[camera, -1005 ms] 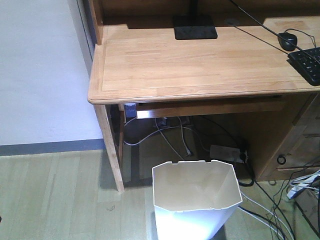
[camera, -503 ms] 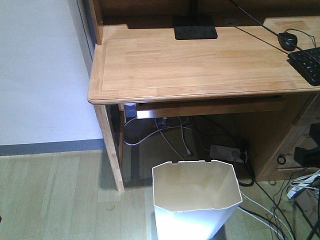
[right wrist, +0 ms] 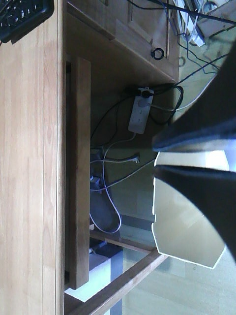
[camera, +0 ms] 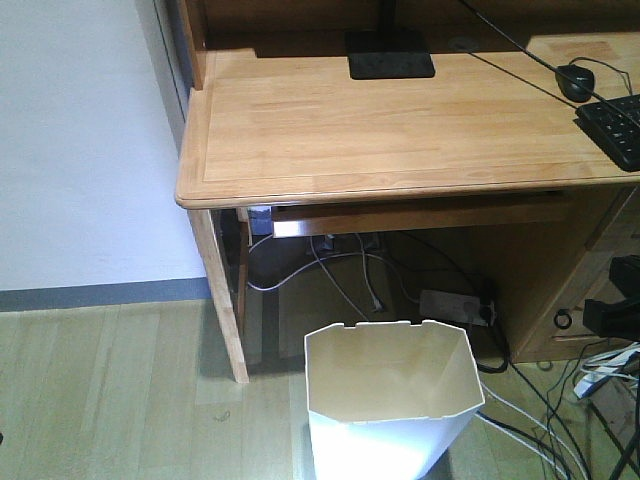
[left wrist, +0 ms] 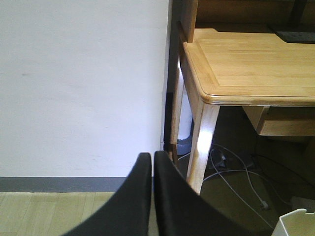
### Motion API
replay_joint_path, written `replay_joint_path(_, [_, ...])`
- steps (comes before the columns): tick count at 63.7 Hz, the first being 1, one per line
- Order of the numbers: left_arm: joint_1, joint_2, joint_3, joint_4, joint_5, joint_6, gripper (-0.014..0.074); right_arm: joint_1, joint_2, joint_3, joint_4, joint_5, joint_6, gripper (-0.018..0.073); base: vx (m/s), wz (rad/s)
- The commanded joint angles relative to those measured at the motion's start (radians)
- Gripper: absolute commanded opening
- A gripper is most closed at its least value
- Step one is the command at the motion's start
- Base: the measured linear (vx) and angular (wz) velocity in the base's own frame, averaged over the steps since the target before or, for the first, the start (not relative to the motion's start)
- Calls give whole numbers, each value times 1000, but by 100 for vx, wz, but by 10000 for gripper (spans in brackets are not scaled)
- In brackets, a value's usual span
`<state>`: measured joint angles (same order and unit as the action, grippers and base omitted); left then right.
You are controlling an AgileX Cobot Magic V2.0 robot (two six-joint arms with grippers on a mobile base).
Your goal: Move trash bin to bedside with robot
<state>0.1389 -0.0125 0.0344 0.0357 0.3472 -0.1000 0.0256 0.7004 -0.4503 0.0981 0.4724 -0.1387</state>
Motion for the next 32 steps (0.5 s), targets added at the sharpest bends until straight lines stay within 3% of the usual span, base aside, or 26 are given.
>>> replay_joint_path(1, [-3, -14, 3, -2, -66, -4, -6, -2, 4, -38, 5, -54, -5, 190, 0, 0])
replay_joint_path(18, [-3, -14, 3, -2, -66, -4, -6, -2, 4, -38, 5, -50, -5, 468, 0, 0])
replay_joint_path(32, [-3, -14, 3, -2, -66, -4, -6, -2, 4, -38, 5, -70, -7, 514, 0, 0])
